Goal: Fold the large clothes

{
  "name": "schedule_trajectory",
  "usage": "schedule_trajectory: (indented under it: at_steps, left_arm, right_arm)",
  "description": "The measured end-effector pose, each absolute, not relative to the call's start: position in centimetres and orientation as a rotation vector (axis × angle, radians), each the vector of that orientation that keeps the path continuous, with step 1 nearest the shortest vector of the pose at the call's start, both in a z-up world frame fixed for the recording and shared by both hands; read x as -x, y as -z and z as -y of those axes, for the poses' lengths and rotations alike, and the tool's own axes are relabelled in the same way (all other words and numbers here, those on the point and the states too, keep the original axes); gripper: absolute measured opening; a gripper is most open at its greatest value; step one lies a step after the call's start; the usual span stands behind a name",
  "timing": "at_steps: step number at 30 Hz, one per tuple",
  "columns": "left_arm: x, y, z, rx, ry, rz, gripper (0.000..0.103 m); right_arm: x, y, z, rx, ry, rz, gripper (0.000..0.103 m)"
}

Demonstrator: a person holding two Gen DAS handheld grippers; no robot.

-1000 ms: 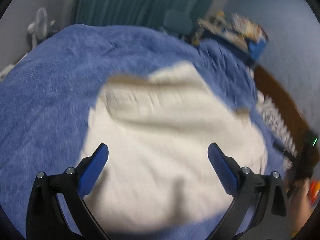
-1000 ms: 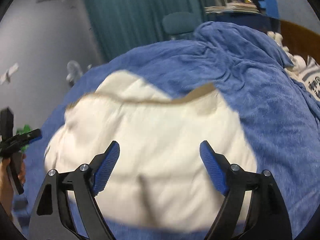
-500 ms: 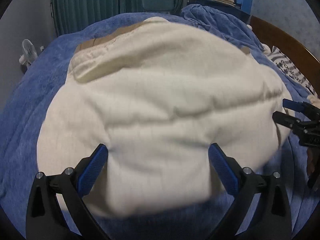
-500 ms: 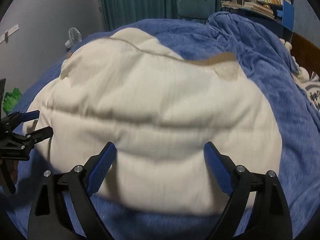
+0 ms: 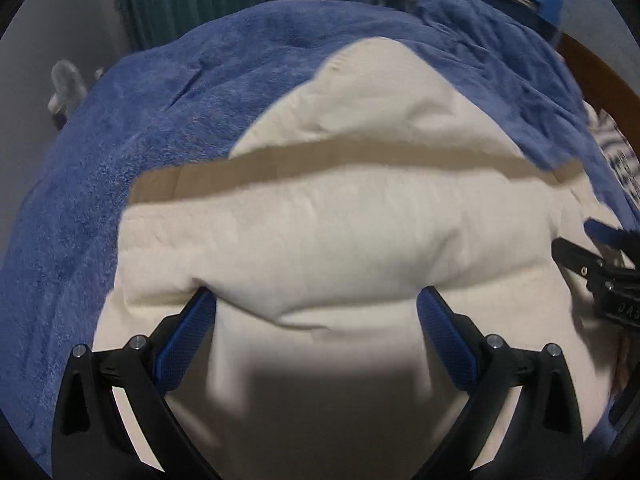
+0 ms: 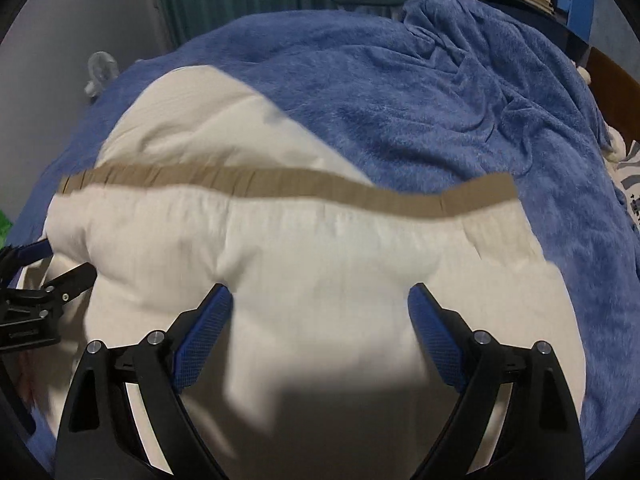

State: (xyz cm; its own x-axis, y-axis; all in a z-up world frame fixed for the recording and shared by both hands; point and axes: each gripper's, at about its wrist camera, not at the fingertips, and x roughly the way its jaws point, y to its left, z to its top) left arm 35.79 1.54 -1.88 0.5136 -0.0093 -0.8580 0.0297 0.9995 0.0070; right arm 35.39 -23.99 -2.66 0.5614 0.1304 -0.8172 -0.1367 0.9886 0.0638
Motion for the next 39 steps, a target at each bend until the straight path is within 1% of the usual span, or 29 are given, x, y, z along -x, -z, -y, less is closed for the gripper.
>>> schedule_trajectory:
  at_steps: [6, 11, 19, 39]
  left_arm:
    - [-38.9, 3.1, -3.6, 0.002, -0.057, -1.093, 0.097]
    - [-39.2, 5.1, -3.0, -0.068, -0.042, -1.121, 0.097]
    - [-41.0, 7.5, -4.0, -0.005, -0.006, -1.217, 0.098]
    - [-41.7, 9.9, -4.6, 0.047, 0.021, -1.218, 0.098]
  right_arm:
    - [-38.8, 4.1, 24.9, -0.076, -0.119, -1.019, 0.084]
    - [-39.8, 5.7, 24.9, -0.093, -0.124, -1.04, 0.087]
    - [-41.4, 7.8, 24.2, -0.092, -0.1, -1.11, 0.09]
    - [-42.9, 10.3, 24.6, -0.133, -0.105, -1.16, 0.092]
